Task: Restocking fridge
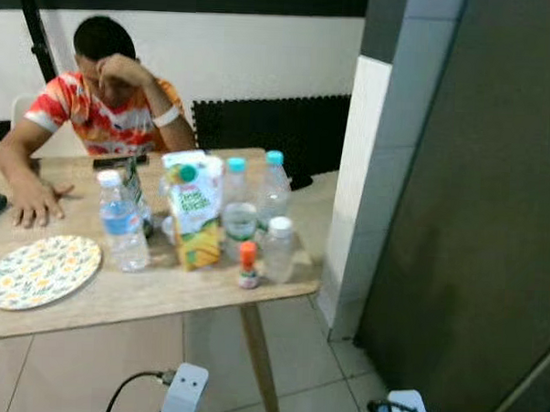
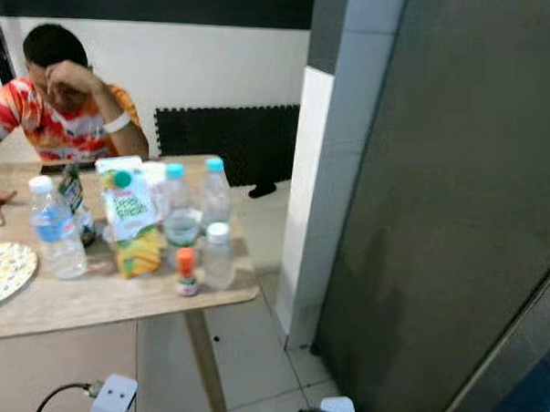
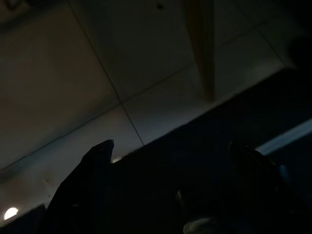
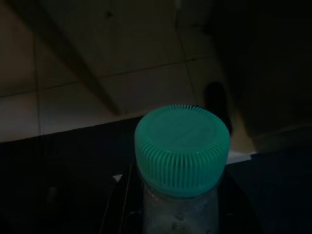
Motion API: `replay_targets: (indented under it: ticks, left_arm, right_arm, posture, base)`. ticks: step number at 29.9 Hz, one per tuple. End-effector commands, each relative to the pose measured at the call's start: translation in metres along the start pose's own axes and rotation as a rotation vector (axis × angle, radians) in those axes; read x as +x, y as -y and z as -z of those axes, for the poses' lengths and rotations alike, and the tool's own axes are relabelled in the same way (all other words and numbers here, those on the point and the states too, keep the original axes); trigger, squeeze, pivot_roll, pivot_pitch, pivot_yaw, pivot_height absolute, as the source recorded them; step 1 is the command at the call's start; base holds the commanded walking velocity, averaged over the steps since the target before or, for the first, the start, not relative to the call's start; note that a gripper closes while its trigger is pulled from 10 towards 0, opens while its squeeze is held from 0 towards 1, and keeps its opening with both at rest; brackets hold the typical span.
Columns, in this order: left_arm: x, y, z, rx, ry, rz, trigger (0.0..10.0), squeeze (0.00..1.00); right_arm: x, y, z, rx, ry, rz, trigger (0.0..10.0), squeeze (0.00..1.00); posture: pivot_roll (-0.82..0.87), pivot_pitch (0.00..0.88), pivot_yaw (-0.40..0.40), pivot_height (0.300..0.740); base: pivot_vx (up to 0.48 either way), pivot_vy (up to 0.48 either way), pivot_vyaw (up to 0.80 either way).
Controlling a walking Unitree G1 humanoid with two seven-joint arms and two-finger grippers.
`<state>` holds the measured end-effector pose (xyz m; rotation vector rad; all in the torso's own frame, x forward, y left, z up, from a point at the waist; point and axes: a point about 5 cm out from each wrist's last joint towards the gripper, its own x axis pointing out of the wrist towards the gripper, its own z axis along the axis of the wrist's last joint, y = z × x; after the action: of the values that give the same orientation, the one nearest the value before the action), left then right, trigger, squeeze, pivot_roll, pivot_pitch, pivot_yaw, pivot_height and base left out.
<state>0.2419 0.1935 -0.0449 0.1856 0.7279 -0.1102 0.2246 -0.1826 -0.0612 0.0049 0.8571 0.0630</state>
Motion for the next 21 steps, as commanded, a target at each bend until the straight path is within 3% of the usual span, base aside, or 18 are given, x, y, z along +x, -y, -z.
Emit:
replay_targets:
  ticks: [1, 17, 21]
  left_arm:
    - [-0.0004, 0.0011, 0.0033, 0.002, -0.014, 0.007, 10.0, 0.00]
    - [-0.0001, 0.0040, 0.0028, 0.012, -0.011, 0.015, 10.0, 0.00]
    - [-0.0005, 0.0033, 0.0037, 0.006, -0.015, 0.013, 10.0, 0.00]
  right_arm:
    - [0.0005, -0.0023, -0.0011, 0.001, 0.005, -0.005, 10.0, 0.00]
    - [0.0003, -0.0022, -0.0009, -0.003, 0.006, -0.004, 10.0, 0.00]
    - [0.0005, -0.0027, -0.0018, -0.003, 0.010, -0.007, 10.0, 0.00]
  posture:
    - [-0.03, 0.058, 0.009, 0.740]
    - [-0.03, 0.062, 0.008, 0.740]
    - [-0.03, 0.062, 0.010, 0.740]
  base:
    - [0.000, -0.322, 0.00]
    - [0.000, -0.316, 0.00]
    - [0.000, 0.000, 0.00]
